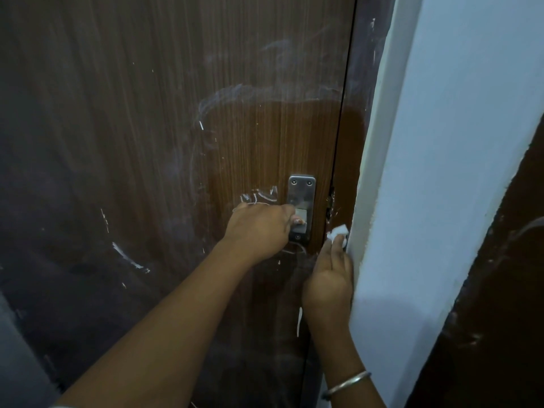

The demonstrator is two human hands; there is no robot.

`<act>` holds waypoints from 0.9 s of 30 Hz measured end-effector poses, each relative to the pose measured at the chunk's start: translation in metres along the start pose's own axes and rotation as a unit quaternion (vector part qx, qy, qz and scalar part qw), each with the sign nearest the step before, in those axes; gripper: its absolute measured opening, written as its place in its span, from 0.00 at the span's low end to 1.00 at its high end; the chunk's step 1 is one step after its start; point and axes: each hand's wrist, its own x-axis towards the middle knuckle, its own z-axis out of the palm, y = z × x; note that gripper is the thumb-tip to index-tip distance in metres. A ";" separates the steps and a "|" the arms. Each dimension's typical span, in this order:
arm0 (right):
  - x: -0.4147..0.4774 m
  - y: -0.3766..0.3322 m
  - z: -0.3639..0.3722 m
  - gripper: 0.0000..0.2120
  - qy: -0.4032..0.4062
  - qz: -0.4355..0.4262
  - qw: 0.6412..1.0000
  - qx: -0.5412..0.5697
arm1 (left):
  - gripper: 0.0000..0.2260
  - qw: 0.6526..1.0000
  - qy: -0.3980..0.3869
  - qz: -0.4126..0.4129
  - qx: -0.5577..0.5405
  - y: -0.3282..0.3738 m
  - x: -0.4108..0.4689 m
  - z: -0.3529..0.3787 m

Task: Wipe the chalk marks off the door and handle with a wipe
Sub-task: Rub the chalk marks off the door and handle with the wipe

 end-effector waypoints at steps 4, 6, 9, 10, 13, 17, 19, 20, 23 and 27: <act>0.016 -0.002 -0.003 0.32 0.018 0.001 1.000 0.003 | 0.05 1.000 0.005 0.000 0.003 -0.001 0.001 0.002; 0.005 0.001 0.001 0.30 0.002 -0.002 1.000 -0.013 | 0.05 1.000 0.012 0.004 0.002 -0.002 0.001 0.003; -0.020 0.008 0.010 0.27 -0.050 -0.015 0.997 -0.051 | 0.08 1.000 0.017 0.005 0.001 -0.003 0.000 0.004; -0.025 0.010 0.012 0.28 -0.059 -0.011 0.997 -0.051 | 0.08 1.000 0.017 0.005 0.002 -0.003 0.000 0.004; -0.025 0.011 0.015 0.27 -0.040 0.006 0.999 -0.017 | 0.09 1.000 0.006 -0.004 0.004 -0.002 0.000 0.003; -0.016 0.008 0.013 0.20 0.045 0.001 0.998 0.031 | 0.11 1.000 0.011 -0.012 0.016 0.000 0.000 0.003; -0.011 0.006 0.012 0.19 0.090 -0.005 0.994 0.055 | 0.11 1.000 0.010 -0.012 0.017 0.001 0.000 0.002; -0.007 0.005 0.011 0.19 0.101 -0.006 0.993 0.057 | 0.10 1.000 0.007 -0.012 0.016 0.001 0.000 0.002; 0.004 -0.001 0.006 0.25 0.076 0.019 0.996 0.047 | 0.10 1.000 0.001 -0.011 0.014 0.001 -0.001 0.000; 0.011 -0.009 0.002 0.29 0.006 0.070 0.997 0.013 | 0.10 1.000 -0.005 -0.014 0.019 0.002 -0.001 0.000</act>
